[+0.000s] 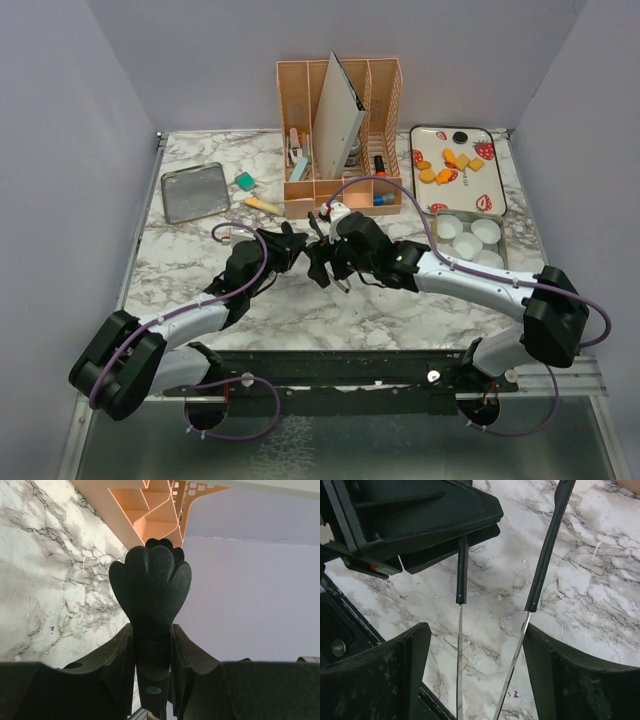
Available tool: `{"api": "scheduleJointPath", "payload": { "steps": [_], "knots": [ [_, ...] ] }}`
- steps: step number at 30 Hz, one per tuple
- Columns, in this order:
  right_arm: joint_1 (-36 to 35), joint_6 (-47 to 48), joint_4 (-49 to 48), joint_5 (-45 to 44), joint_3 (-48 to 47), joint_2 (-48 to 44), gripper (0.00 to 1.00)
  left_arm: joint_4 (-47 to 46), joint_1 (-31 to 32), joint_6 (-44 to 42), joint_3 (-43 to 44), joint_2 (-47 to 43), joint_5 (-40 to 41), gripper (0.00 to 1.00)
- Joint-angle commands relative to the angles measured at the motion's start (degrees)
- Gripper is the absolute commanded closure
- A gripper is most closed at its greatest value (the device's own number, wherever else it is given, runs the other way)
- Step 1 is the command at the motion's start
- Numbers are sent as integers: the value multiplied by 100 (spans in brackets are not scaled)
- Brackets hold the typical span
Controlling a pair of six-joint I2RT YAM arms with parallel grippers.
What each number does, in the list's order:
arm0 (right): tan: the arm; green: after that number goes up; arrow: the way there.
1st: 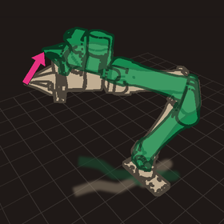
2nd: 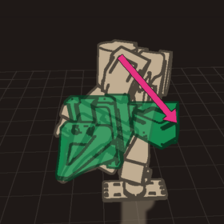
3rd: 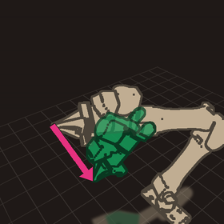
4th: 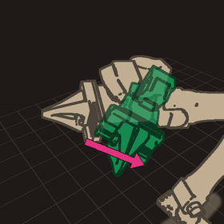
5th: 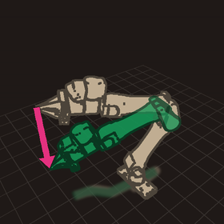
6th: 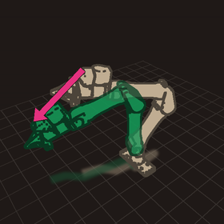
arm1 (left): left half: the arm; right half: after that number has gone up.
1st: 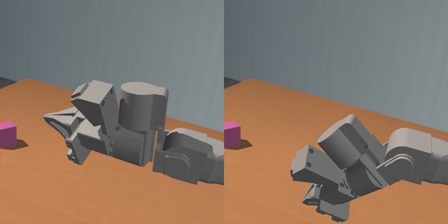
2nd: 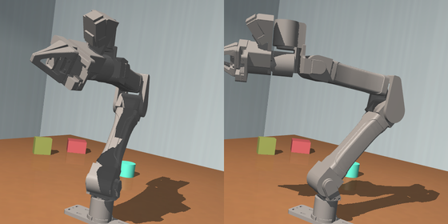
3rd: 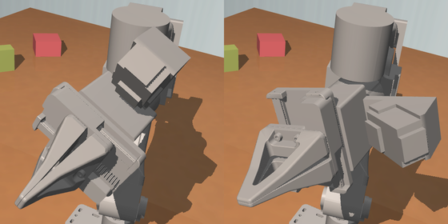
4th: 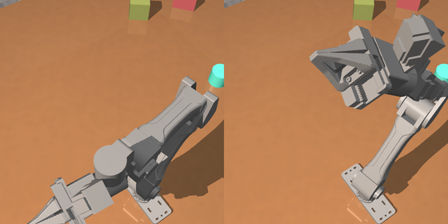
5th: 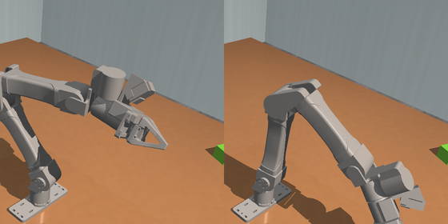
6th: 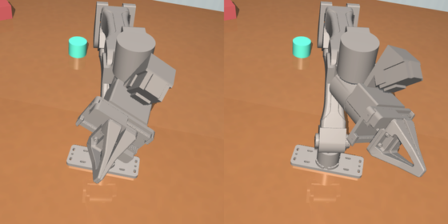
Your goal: Pack the cookies
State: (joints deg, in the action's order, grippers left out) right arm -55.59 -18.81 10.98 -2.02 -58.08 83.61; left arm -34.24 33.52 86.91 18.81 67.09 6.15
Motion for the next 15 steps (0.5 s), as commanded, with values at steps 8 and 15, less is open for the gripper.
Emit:
{"api": "scheduleJointPath", "payload": {
  "steps": [8,15],
  "knots": [
    [-127,212,395,-53,-348,302,37,-136,32,284,-10,2,54,100],
    [-153,255,510,-102,-417,382,42,-135,32,389,-17,-26,26,100]
  ]
}}
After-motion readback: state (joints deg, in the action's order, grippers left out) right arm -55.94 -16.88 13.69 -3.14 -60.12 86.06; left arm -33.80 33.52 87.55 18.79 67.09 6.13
